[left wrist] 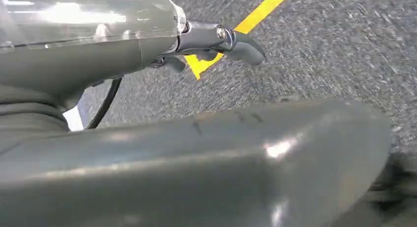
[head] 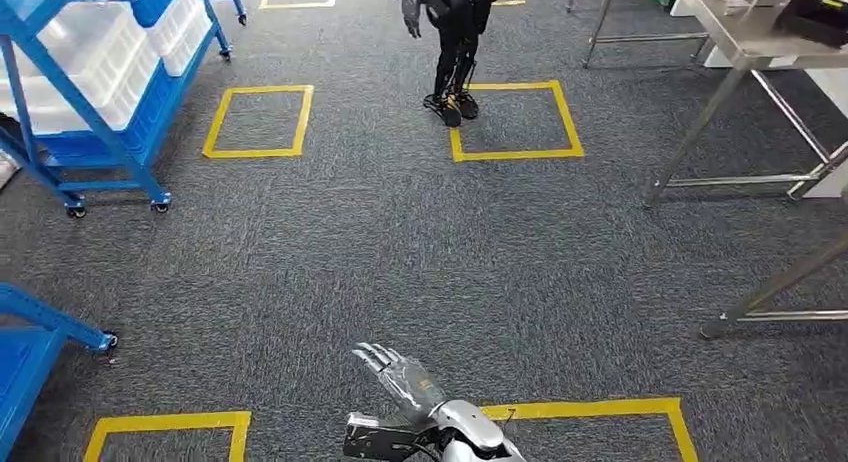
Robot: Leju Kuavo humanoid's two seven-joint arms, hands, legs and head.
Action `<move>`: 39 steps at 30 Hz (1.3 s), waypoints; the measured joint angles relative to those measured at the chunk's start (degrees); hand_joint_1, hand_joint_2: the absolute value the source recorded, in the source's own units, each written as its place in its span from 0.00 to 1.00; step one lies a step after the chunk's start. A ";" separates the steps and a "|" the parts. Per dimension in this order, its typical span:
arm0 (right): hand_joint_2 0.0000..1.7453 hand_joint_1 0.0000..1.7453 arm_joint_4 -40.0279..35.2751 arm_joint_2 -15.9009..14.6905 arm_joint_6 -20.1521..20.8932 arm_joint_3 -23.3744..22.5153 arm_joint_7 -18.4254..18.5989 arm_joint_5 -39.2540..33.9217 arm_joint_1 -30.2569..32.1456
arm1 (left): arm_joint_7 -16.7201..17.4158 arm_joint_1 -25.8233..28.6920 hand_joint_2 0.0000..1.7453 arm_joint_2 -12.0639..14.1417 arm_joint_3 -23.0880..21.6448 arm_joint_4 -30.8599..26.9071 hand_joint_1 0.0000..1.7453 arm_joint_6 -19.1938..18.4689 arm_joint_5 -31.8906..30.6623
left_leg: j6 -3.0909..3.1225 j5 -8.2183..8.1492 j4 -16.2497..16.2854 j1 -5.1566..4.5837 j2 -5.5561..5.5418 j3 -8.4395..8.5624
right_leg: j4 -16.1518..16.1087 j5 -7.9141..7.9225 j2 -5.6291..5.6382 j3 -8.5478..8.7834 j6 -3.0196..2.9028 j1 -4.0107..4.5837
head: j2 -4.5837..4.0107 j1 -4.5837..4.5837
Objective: Take the parts from the cabinet and place them on the table.
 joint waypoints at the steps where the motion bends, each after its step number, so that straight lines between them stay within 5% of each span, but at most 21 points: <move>1: 0.00 0.00 0.00 -0.07 -0.02 0.00 -0.08 0.00 -0.04 | -0.09 -0.08 0.00 0.02 0.00 0.00 0.00 -0.04 0.00 | 0.77 0.33 -0.24 -0.35 -0.44 0.14 | 0.16 -0.22 -0.45 -0.02 0.36 0.34 | 0.00 0.02; 4: 0.00 0.00 0.00 0.02 -0.04 0.04 -0.39 0.00 -0.05 | -0.15 0.36 0.00 0.37 0.00 0.00 0.00 -0.07 0.00 | 1.42 0.36 -0.25 -0.61 -2.28 -0.28 | -0.19 -0.27 -1.86 0.43 1.01 0.20 | 0.00 0.00; 5: 0.00 0.00 -0.15 0.07 -0.04 0.04 -0.39 0.00 -0.11 | -0.15 0.48 0.00 0.50 0.00 0.00 0.00 -0.07 0.00 | 1.96 0.82 -0.94 0.15 -3.08 0.36 | 0.05 -0.70 -1.44 0.49 1.61 0.14 | 0.00 0.00; 6: 0.00 0.00 -0.15 0.02 -0.04 0.07 -0.50 0.02 -0.21 | -0.20 0.52 0.00 0.55 0.02 0.00 0.00 -0.07 0.00 | 2.18 0.99 -1.14 0.10 -3.65 0.42 | 1.49 -1.85 2.00 0.11 1.80 -0.18 | 0.00 0.00; 7: 0.00 0.00 -0.15 0.00 -0.04 0.07 -0.52 0.02 -0.24 | -0.22 0.31 0.00 0.57 0.02 0.00 0.00 -0.07 0.00 | 2.52 1.09 -1.14 0.10 -4.18 0.34 | 4.77 -3.97 3.90 -1.43 1.81 -0.36 | 0.00 0.02; 10: 0.00 0.00 0.04 -0.39 -0.04 0.07 -0.52 0.02 0.15 | -0.22 0.10 0.00 0.55 0.02 0.00 0.00 -0.11 0.00 | 2.62 1.08 -1.07 0.06 -6.65 0.25 | 17.19 -8.62 5.37 -7.82 2.03 -0.39 | 0.00 0.02; 11: 0.00 0.00 0.07 -0.46 -0.04 0.09 -0.52 0.02 0.16 | -0.22 0.23 0.00 0.57 0.02 0.00 0.00 -0.11 0.00 | 2.61 1.07 -1.05 0.06 -7.39 0.28 | 17.63 -7.85 5.38 -8.35 2.05 -0.44 | 0.00 0.02; 13: 0.00 0.00 0.07 -0.48 -0.07 0.07 -0.52 0.02 0.05 | -0.20 0.29 0.00 0.59 0.02 0.00 0.00 -0.09 -0.02 | 2.46 1.04 -0.91 0.08 -9.15 0.41 | 10.98 -2.94 5.64 -5.71 1.97 -0.78 | 0.00 0.02; 14: 0.00 0.00 0.04 -0.46 -0.09 0.09 -0.52 0.02 -0.01 | -0.20 0.24 0.00 0.55 0.02 0.00 0.00 -0.04 -0.13 | 2.24 0.91 -0.67 0.13 -10.03 0.46 | 5.42 0.02 6.65 -3.19 1.94 -1.01 | 0.00 0.02; 16: 0.00 0.00 0.09 -0.48 -0.11 0.09 -0.55 0.00 0.03 | -0.13 0.08 0.00 0.55 0.02 0.00 0.00 0.13 -0.35 | 1.45 0.66 0.04 -0.05 -11.20 -0.14 | 1.08 0.47 11.05 -1.41 2.04 -1.29 | 0.00 0.02; 20: 0.00 0.00 0.02 -0.41 -0.28 0.09 -0.87 -0.20 -0.04 | 0.15 0.29 0.00 0.55 0.02 0.00 0.00 0.22 -0.66 | -0.27 1.09 -0.57 0.55 -13.26 -0.73 | 0.55 1.03 8.65 -1.32 0.57 -1.02 | 0.00 0.00; 22: 0.00 0.00 0.02 -0.33 -0.33 0.11 -1.09 -0.20 -0.10 | 0.31 0.11 0.00 0.55 0.02 0.00 0.00 0.24 -0.81 | -0.35 -1.16 2.74 0.22 -7.63 -2.01 | -0.13 1.27 7.09 -0.83 -0.10 -0.93 | 0.00 0.00; 24: 0.00 0.00 0.11 -0.46 -0.33 0.11 -1.09 -0.20 0.01 | 0.31 -0.37 0.00 0.52 0.02 0.00 0.00 0.28 -0.92 | -0.67 -5.74 11.84 0.29 -5.84 -6.42 | -0.13 1.05 5.03 -0.80 -0.63 -0.55 | 0.00 0.00; 26: 0.00 0.00 0.26 -0.48 -0.33 0.11 -1.09 -0.20 0.04 | 0.42 -0.17 0.00 0.48 0.02 0.00 0.00 0.28 -0.96 | -0.89 -7.20 17.48 0.37 -5.41 -9.03 | -0.10 0.91 3.34 -0.83 -0.79 -0.29 | 0.00 0.00; 27: 0.00 0.00 0.26 -0.48 -0.33 0.11 -1.11 -0.20 0.02 | 0.48 -0.02 0.00 0.48 0.02 0.00 0.00 0.28 -0.96 | -0.86 -5.95 16.19 0.37 -5.31 -8.27 | -0.10 0.83 2.63 -0.77 -0.79 -0.21 | 0.00 0.00; 29: 0.00 0.00 0.26 -0.48 -0.33 0.11 -1.11 -0.20 -0.08 | 0.50 0.03 0.00 0.50 0.02 0.00 0.00 0.28 -0.94 | -0.50 -1.50 7.29 0.31 -4.58 -3.41 | -0.05 0.59 1.26 -0.49 -0.61 -0.14 | 0.00 0.00; 30: 0.00 0.00 0.26 -0.46 -0.33 0.13 -1.14 -0.20 -0.14 | 0.55 -0.06 0.00 0.50 0.02 0.00 0.00 0.33 -0.92 | 0.01 0.50 1.73 0.02 -2.09 -0.20 | -0.02 0.38 0.65 -0.21 -0.40 -0.04 | 0.00 0.00; 31: 0.00 0.00 0.26 -0.46 -0.31 0.13 -1.14 -0.20 -0.20 | 0.57 -0.28 0.00 0.50 0.02 0.00 0.00 0.35 -0.90 | 0.64 -0.29 -0.30 -0.71 0.83 0.60 | 0.13 0.14 0.16 -0.14 -0.10 0.35 | 0.00 0.00; 35: 0.00 0.00 0.33 -0.22 -0.26 0.30 -1.18 -0.17 -0.50 | 0.70 -0.19 0.00 0.57 0.02 0.00 0.00 0.37 -0.64 | 1.75 0.48 -0.73 -0.89 -2.29 0.41 | -0.07 -0.04 -2.05 0.32 0.92 0.34 | 0.00 0.00; 37: 0.00 0.00 0.37 -0.13 -0.28 0.48 -1.27 -0.11 -0.76 | 0.79 -0.12 0.00 0.55 0.04 0.00 0.00 0.42 -0.59 | 2.29 0.97 -1.34 -0.23 -3.57 0.88 | 2.29 -1.86 2.86 -0.46 1.75 -0.21 | 0.00 0.00; 39: 0.00 0.00 0.55 -0.28 -0.15 0.50 -1.07 -0.02 -0.57 | 0.79 -0.45 0.00 0.52 0.04 0.00 0.00 0.50 -0.61 | 2.84 1.11 -1.33 -0.25 -4.90 0.73 | 10.83 -6.14 5.04 -4.72 2.04 -0.46 | 0.00 0.02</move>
